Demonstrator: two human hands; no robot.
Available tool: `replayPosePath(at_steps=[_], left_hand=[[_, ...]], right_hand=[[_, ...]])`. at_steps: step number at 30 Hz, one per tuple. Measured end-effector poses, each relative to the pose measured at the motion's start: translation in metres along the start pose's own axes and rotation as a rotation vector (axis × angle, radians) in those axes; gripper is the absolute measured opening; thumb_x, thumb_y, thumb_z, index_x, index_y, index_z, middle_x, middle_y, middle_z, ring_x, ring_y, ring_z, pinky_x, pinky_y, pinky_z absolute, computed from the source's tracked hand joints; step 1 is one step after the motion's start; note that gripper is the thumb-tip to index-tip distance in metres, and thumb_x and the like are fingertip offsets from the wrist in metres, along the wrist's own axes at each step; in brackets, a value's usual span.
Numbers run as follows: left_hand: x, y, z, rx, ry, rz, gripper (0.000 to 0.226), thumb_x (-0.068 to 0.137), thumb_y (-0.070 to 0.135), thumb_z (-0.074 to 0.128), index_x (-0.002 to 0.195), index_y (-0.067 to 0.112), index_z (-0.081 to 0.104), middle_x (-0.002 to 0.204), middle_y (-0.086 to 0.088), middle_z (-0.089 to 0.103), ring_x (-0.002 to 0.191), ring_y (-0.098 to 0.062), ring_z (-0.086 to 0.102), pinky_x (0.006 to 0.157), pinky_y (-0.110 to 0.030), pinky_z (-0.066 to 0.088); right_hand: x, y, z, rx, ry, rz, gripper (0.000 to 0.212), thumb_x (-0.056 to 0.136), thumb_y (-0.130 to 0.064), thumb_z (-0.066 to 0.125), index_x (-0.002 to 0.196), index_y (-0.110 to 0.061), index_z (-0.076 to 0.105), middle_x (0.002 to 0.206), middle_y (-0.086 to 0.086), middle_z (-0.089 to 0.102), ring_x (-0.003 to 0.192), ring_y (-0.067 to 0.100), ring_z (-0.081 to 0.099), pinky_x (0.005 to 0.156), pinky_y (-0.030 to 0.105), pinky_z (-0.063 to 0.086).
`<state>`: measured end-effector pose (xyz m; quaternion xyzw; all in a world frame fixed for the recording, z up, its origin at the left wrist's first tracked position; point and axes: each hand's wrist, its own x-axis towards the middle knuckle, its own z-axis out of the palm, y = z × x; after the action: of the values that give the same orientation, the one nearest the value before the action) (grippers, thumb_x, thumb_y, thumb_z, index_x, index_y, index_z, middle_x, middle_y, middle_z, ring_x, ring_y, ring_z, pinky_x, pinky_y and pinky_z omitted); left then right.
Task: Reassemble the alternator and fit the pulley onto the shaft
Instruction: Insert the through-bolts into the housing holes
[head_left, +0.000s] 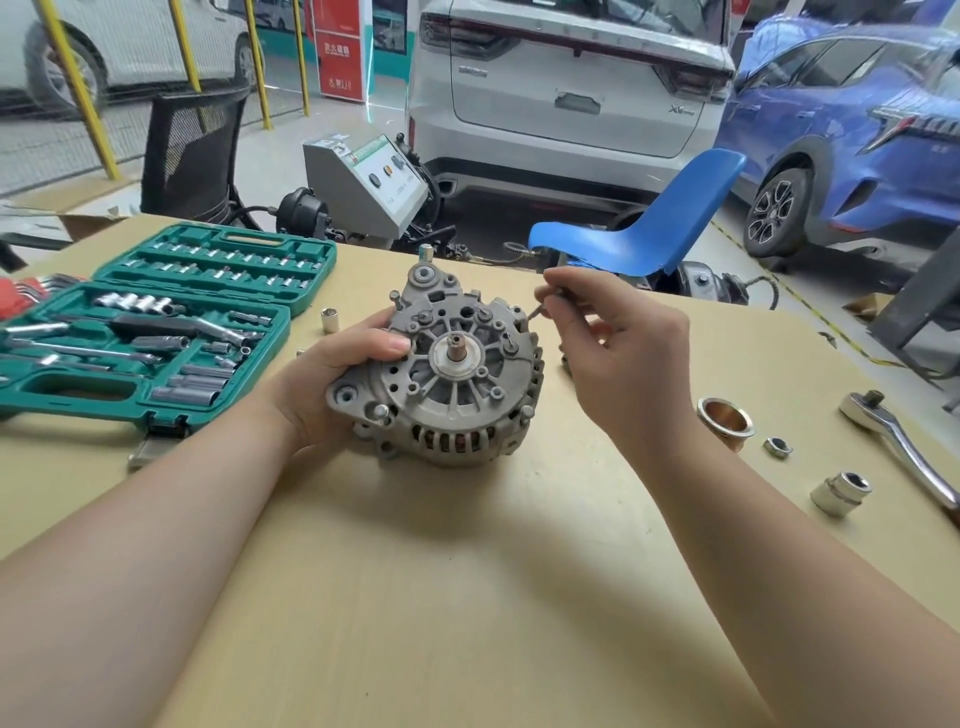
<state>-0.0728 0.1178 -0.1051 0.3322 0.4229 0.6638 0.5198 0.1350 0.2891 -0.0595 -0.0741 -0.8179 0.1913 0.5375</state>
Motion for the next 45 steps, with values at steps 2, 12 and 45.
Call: replayPosePath(at_steps=[2, 12, 45], left_hand=[[0.0, -0.001, -0.001, -0.015, -0.011, -0.009, 0.074, 0.08, 0.012, 0.065, 0.152, 0.01, 0.052, 0.139, -0.028, 0.066, 0.109, -0.042, 0.074, 0.085, -0.05, 0.065], [0.001, -0.003, -0.002, 0.016, 0.002, 0.017, 0.072, 0.08, 0.014, 0.067, 0.151, 0.012, 0.052, 0.139, -0.025, 0.067, 0.111, -0.042, 0.073, 0.091, -0.054, 0.064], [-0.083, 0.059, -0.063, 0.642, 0.989, 0.286, 0.01, 0.088, 0.03, 0.076, 0.087, 0.021, 0.081, 0.09, -0.007, 0.08, 0.078, -0.018, 0.073, 0.078, -0.042, 0.063]], right_hand=[[0.004, 0.002, 0.005, 0.002, -0.022, 0.027, 0.018, 0.098, -0.009, 0.071, 0.115, -0.006, 0.078, 0.103, 0.002, 0.08, 0.088, 0.018, 0.078, 0.078, 0.043, 0.064], [0.017, 0.003, 0.014, -0.122, -0.101, -0.075, 0.012, 0.095, -0.004, 0.074, 0.107, -0.005, 0.077, 0.095, 0.002, 0.08, 0.079, 0.017, 0.075, 0.074, 0.039, 0.064], [0.033, 0.006, 0.016, 0.285, -0.367, 0.654, 0.012, 0.09, -0.02, 0.078, 0.084, -0.028, 0.082, 0.085, -0.006, 0.08, 0.077, 0.007, 0.075, 0.061, 0.018, 0.056]])
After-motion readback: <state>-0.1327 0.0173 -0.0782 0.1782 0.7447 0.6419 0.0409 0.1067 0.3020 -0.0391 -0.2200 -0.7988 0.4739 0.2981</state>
